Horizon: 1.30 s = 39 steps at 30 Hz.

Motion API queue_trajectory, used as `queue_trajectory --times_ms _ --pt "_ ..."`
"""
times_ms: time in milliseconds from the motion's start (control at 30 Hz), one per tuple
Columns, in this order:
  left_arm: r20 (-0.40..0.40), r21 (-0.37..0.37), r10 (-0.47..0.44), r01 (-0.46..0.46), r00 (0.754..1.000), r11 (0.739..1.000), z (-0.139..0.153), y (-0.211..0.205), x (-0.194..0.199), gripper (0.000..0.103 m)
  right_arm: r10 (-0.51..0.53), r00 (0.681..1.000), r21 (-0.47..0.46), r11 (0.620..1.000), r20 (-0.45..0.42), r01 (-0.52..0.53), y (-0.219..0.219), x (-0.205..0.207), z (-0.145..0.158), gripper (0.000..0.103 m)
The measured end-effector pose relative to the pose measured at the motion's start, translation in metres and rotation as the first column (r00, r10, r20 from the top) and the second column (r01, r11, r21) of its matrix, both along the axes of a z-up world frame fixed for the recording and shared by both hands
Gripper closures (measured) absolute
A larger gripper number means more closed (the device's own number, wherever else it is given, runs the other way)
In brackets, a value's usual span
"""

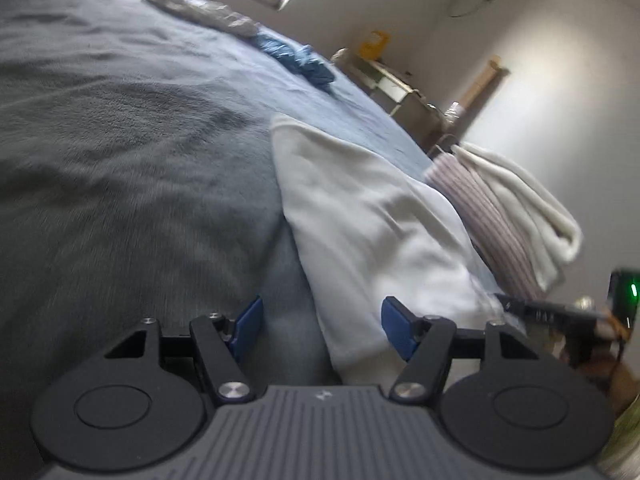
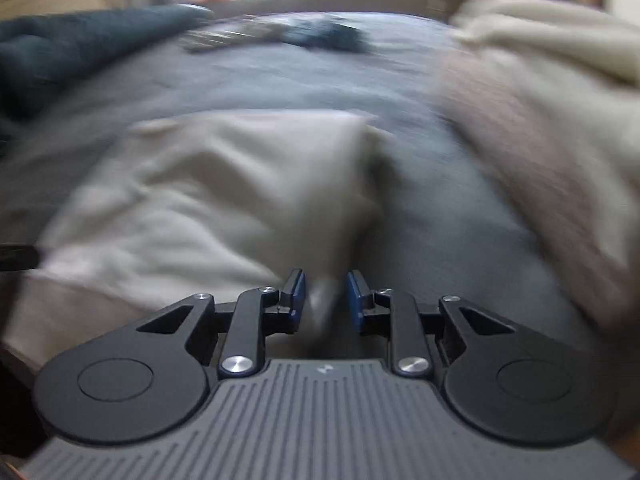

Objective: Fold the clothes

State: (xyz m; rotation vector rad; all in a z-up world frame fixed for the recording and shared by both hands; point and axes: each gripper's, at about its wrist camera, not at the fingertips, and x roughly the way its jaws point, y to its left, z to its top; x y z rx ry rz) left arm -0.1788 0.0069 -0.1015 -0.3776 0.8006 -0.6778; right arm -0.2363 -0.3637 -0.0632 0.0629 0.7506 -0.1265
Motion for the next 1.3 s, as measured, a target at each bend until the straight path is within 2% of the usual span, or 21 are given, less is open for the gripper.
queue_trajectory --times_ms 67,100,167,233,300,400,433,500,600,767,867,933,1000,1100,1200,1300 --pt "0.012 -0.001 -0.029 0.029 1.000 1.000 -0.001 0.001 -0.013 0.036 -0.045 0.998 -0.007 0.999 0.034 0.045 0.002 -0.009 0.013 0.081" --pt "0.024 0.007 -0.042 0.041 0.999 0.999 -0.002 0.000 -0.018 0.036 -0.029 0.997 -0.002 1.000 0.065 0.029 0.011 -0.010 0.021 0.081" --pt "0.042 0.023 -0.057 0.057 0.997 0.998 -0.003 -0.003 -0.025 0.036 0.067 0.988 0.013 0.998 0.139 -0.069 0.040 -0.008 0.038 0.081" --pt "0.046 0.015 -0.063 0.062 0.997 0.998 -0.004 -0.003 -0.030 0.035 0.198 0.965 0.031 0.978 0.169 -0.206 0.071 0.007 0.039 0.081" --pt "0.041 -0.008 -0.069 0.070 0.997 0.998 -0.005 -0.002 -0.033 0.035 0.278 0.952 0.068 0.955 0.131 -0.288 0.095 0.022 0.025 0.081" --pt "0.019 -0.075 -0.085 0.086 0.996 0.993 -0.006 0.002 -0.038 0.035 0.292 0.956 0.100 0.951 0.012 -0.292 0.106 0.024 -0.006 0.081" --pt "0.017 -0.094 -0.093 0.094 0.996 0.991 -0.007 0.003 -0.038 0.035 0.295 0.955 0.098 0.951 0.009 -0.295 0.104 0.014 -0.010 0.081" --pt "0.015 -0.133 -0.104 0.105 0.995 0.986 -0.011 0.005 -0.037 0.035 0.297 0.955 0.101 0.950 -0.007 -0.295 0.101 -0.001 0.000 0.081" --pt "0.034 -0.238 -0.093 0.099 0.995 0.966 -0.021 0.008 -0.029 0.034 0.272 0.962 0.124 0.955 -0.021 -0.268 0.097 -0.001 0.024 0.081" --pt "-0.014 -0.287 -0.065 0.058 0.998 0.956 -0.034 0.004 -0.017 0.037 0.291 0.955 0.115 0.948 0.057 -0.296 0.112 0.017 0.046 0.080" --pt "0.001 -0.298 -0.091 0.087 0.996 0.951 -0.031 -0.003 -0.024 0.037 0.339 0.940 0.093 0.935 0.046 -0.342 0.130 0.043 0.046 0.079" --pt "-0.003 -0.301 -0.116 0.110 0.993 0.947 -0.034 -0.007 -0.026 0.037 0.373 0.927 0.057 0.925 0.038 -0.375 0.144 0.060 0.051 0.076" --pt "-0.017 -0.319 -0.134 0.122 0.991 0.940 -0.039 -0.009 -0.027 0.038 0.400 0.916 0.055 0.914 0.042 -0.402 0.155 0.080 0.056 0.064" --pt "-0.043 -0.354 -0.149 0.124 0.988 0.927 -0.047 -0.007 -0.025 0.051 0.429 0.903 0.058 0.901 0.022 -0.430 0.171 0.108 0.058 0.058" --pt "-0.110 -0.382 -0.157 0.104 0.981 0.918 -0.061 -0.005 -0.016 0.064 0.454 0.890 0.034 0.891 -0.054 -0.452 0.189 0.135 0.051 0.056" --pt "-0.154 -0.425 -0.155 0.076 0.976 0.902 -0.070 -0.001 -0.008 0.070 0.458 0.880 -0.002 0.887 -0.129 -0.462 0.205 0.161 0.042 0.055"
